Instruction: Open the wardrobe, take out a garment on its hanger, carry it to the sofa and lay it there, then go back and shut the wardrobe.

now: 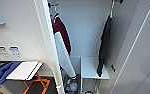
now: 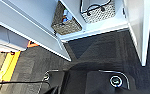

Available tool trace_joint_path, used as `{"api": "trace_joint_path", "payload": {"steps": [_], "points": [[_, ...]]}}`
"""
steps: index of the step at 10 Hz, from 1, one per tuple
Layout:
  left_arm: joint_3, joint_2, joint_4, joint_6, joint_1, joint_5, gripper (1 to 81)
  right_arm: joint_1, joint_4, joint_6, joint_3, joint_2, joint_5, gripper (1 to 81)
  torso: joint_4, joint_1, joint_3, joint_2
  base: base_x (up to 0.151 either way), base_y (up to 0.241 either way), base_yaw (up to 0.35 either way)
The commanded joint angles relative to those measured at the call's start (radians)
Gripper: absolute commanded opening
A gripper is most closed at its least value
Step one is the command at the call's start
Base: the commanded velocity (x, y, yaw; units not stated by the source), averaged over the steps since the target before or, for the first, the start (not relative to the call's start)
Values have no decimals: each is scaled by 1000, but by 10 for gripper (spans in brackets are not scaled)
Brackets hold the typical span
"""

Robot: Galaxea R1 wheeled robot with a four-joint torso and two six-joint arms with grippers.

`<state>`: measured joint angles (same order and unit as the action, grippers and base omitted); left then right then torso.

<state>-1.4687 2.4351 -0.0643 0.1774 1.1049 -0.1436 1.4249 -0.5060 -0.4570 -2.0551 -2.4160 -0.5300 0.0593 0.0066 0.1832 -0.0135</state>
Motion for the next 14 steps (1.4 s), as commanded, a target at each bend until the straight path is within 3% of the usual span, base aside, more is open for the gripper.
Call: {"api": "trace_joint_path", "payload": {"steps": [1,3,6,11,14], "points": [[-74,62,-5,-64,-79,-60,811,-16,9,-5,-11,6,5,811,0,0,0,0,0,0,0],[-177,131,-5,-134,-79,-137,811,-3,6,-29,-39,-48,5,811,0,0,0,0,0,0,0],[-352,245,-5,-191,-85,-142,811,15,9,-43,-74,-97,5,811,0,0,0,0,0,0,0],[-521,358,0,-332,-131,-186,811,30,3,-43,-132,-172,7,811,0,0,0,0,0,0,0],[-636,435,68,-403,-148,-279,811,30,3,-43,-126,-174,5,811,0,-1,0,0,0,0,0]]}}
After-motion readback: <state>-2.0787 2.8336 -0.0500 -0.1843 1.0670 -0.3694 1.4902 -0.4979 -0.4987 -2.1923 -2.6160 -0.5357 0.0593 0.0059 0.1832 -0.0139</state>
